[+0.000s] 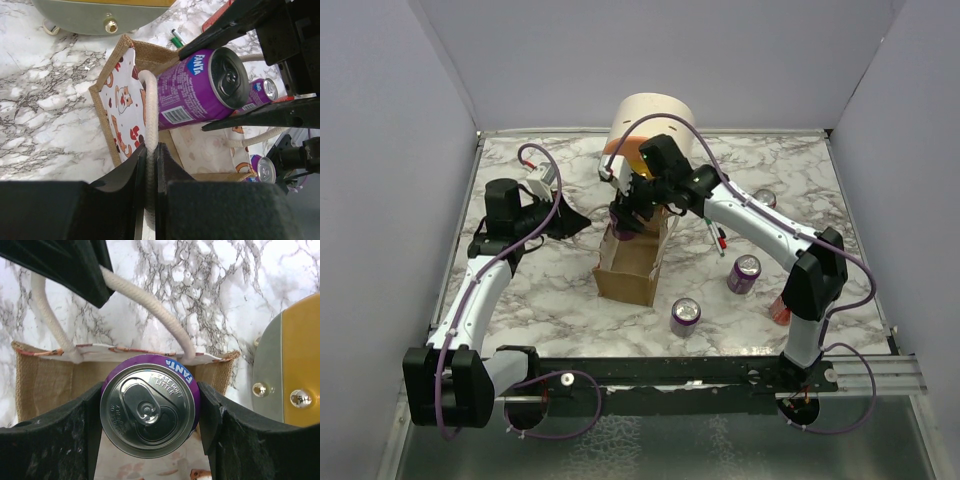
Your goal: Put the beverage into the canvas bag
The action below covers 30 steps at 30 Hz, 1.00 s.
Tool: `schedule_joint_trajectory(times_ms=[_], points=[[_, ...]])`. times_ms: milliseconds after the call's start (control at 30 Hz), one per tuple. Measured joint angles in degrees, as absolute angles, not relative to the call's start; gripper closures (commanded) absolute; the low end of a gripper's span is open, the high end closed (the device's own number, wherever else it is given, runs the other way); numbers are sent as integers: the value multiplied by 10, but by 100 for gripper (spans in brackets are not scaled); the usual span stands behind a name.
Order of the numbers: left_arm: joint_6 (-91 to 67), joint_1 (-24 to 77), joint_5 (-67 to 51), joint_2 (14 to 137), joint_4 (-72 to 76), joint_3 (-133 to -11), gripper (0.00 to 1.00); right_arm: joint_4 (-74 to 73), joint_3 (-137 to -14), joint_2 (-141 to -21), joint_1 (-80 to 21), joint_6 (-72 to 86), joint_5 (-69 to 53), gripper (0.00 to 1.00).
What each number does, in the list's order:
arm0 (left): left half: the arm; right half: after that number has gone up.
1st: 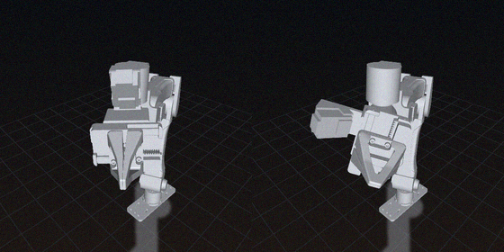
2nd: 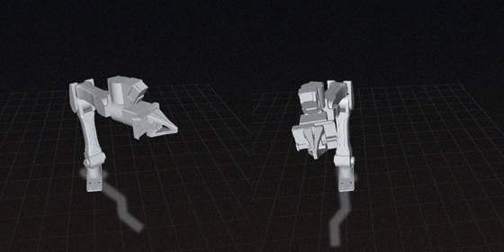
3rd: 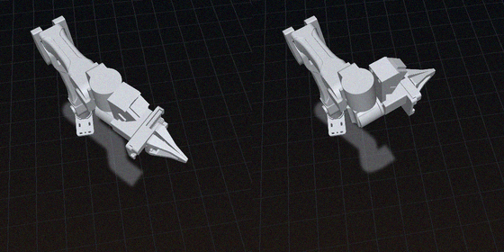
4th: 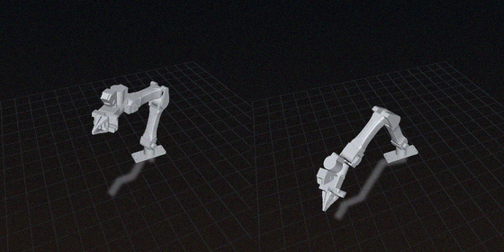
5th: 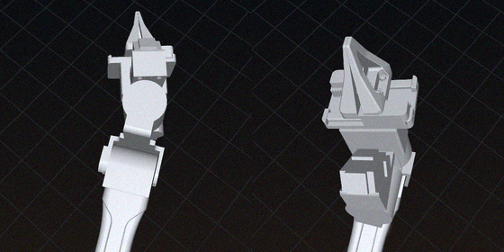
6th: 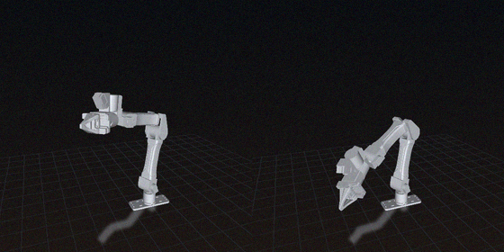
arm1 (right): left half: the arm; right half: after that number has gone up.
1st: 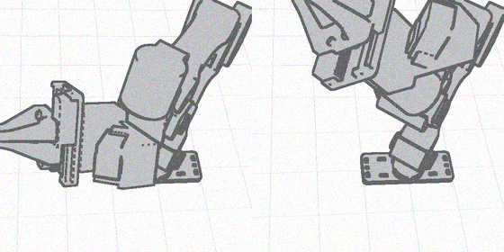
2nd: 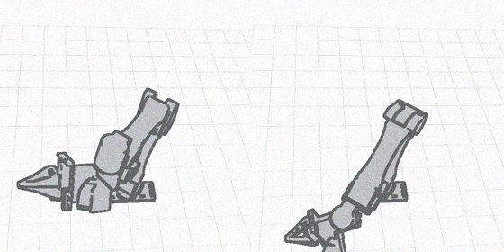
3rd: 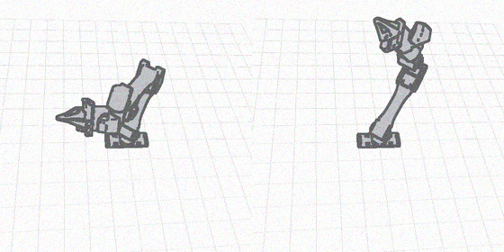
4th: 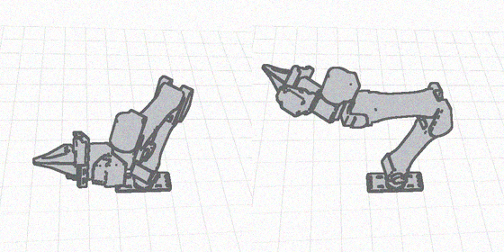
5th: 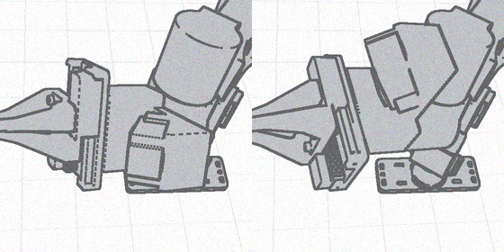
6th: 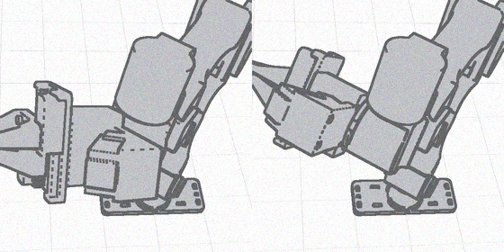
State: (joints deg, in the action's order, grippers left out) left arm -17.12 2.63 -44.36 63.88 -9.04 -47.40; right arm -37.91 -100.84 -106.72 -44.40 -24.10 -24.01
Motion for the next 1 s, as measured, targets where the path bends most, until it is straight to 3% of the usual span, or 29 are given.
schedule_joint_trajectory(times_ms=[533, 1000], points=[[-175, 26, -442, 639, -78, -461, 100, -261, -888, -1067, -441, -205, -227, 99], [-175, 26, -441, 636, -78, -461, 100, -205, -865, -1081, -426, -165, -199, 99]])
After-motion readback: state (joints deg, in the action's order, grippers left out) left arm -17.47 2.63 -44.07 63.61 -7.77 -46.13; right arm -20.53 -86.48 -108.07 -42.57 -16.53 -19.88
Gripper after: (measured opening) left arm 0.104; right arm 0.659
